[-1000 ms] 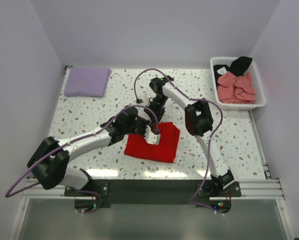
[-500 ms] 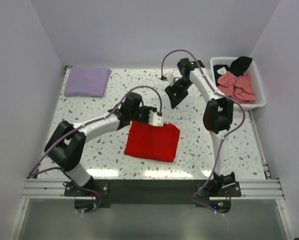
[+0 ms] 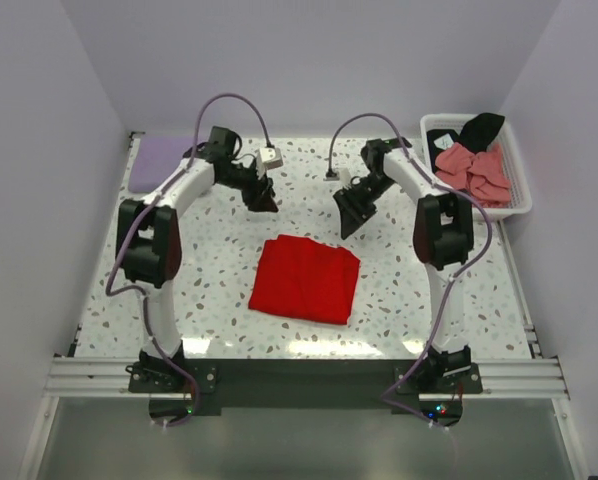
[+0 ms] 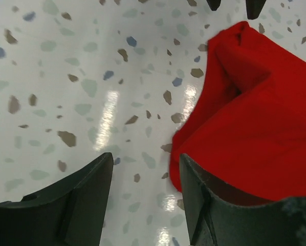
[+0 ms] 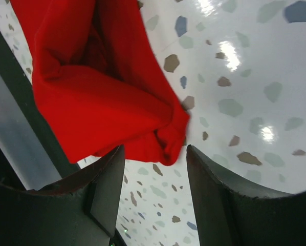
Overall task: Fold and stack the t-shirts
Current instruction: Fold the tshirt
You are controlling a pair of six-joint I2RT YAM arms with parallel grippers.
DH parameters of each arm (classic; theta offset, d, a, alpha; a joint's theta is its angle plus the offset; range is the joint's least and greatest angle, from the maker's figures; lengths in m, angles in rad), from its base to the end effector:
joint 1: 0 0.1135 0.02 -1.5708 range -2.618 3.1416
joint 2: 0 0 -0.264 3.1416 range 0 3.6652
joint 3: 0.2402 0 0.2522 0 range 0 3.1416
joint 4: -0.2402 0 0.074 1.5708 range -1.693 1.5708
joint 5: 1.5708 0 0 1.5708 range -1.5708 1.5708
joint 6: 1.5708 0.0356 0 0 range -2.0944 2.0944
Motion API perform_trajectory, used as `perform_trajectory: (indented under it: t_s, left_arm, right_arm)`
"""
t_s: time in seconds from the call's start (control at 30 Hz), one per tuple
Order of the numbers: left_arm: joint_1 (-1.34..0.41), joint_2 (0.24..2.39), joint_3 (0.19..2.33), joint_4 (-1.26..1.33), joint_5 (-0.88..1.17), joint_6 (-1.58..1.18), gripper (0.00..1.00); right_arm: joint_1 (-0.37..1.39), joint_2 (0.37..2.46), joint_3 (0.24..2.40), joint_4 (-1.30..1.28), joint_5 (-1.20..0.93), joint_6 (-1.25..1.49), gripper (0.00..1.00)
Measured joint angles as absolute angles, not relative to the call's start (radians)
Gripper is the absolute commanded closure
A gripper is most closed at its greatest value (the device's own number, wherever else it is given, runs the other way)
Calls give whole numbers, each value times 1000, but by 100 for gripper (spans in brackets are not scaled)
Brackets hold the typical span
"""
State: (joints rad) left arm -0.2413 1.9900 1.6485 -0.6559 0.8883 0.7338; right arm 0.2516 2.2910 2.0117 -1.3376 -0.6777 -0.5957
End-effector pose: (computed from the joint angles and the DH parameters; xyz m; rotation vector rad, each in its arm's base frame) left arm 0.4116 -0.1297 0.2481 1.3303 1.8363 -0.8750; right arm 0.4220 0.1315 0.2005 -1.1695 2.6507 1.0174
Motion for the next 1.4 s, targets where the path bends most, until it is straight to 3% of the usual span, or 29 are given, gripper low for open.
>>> perform_trajectory:
  t_s: [0.23,0.87,0.93,1.03,1.07,1.17,1.4]
  left_arm:
    - [-231,2152,1669,-832,939,701,39]
    - [-262,2230,1670,-849,943,660,39]
    - [-273,2236,1670,-846,949,648,43]
    - [-288,2244,1670,-842,966,634,63]
    - [-290,2246,1670,-842,970,636,79]
    - [-293,2247,1670,-854,984,642,97]
    - [-279,2159,1617,-853,984,637,100]
  right_arm:
    - [297,2288,1901,-1322,-702,-665,45]
    - [341,2289,1856,-1295,-702,-748,50]
    - [342,2290,1856,-1295,-702,-755,51]
    - [341,2290,1856,-1296,-702,-767,55]
    - [341,2290,1856,-1298,-702,-770,57]
    - [341,2290,1856,-1302,-702,-780,61]
    - [341,2290,1856,-1309,-703,-788,66]
